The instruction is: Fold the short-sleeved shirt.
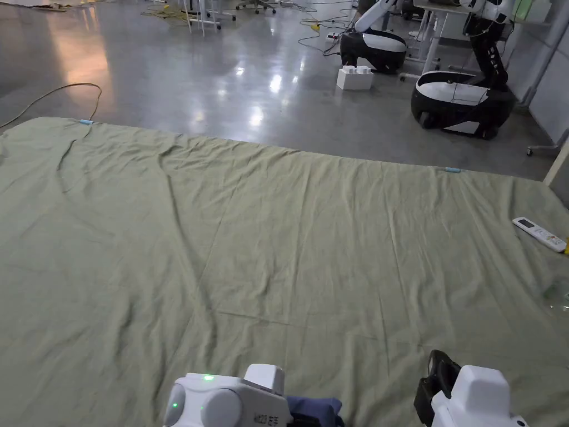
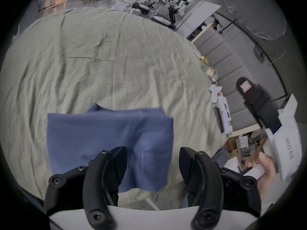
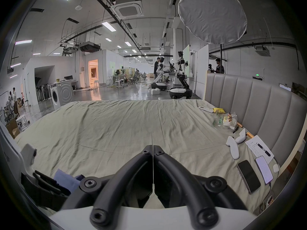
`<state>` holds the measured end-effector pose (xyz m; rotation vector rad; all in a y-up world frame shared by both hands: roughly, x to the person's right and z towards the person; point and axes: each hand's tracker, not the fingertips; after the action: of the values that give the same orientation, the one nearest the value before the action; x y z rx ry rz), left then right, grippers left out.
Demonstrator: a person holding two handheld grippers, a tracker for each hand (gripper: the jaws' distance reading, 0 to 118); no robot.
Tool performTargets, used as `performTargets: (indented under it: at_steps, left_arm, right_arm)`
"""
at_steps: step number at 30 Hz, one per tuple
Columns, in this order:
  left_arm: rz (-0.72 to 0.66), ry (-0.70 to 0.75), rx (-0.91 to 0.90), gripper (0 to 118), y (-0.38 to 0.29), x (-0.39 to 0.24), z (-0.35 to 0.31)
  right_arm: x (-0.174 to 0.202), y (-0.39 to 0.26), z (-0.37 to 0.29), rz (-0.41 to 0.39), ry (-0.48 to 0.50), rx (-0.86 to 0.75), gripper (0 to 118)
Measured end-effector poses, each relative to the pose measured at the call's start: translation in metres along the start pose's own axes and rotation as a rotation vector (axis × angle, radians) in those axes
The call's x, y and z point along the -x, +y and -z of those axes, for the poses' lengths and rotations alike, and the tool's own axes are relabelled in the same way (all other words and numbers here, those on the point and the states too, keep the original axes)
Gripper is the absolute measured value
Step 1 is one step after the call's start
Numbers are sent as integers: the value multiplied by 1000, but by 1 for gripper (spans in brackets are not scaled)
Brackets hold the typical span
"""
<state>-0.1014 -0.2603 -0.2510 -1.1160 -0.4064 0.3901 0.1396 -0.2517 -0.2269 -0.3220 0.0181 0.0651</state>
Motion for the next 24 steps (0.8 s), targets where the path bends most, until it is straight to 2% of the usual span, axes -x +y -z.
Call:
performTargets:
  at_steps: [6, 7, 10, 13, 15, 17, 20, 24]
  left_arm:
    - [-18, 16, -57, 65, 0, 20, -12]
    - [-28, 26, -55, 58, 1, 23, -8]
    - [-49, -12, -32, 20, 0, 25, 4]
    - [-57, -81, -5, 20, -1, 18, 22]
    - [-52, -83, 1, 19, -1, 11, 33]
    - [-52, -95, -4, 14, -1, 12, 48]
    - [-134, -86, -22, 11, 0, 18, 69]
    - [-139, -75, -39, 9, -6, 21, 84]
  right_arm:
    - [-2, -1, -1, 2, -7, 2, 1]
    - [-3, -1, -1, 3, -8, 4, 1]
    - [-2, -3, -1, 8, -5, 12, 1]
    - [-1, -5, -1, 10, -2, 16, 1]
    - [0, -5, -2, 8, 0, 18, 1]
    - [-1, -6, -2, 4, -1, 20, 1]
    - [-5, -6, -2, 6, -6, 23, 1]
    - [-8, -5, -4, 10, -14, 23, 1]
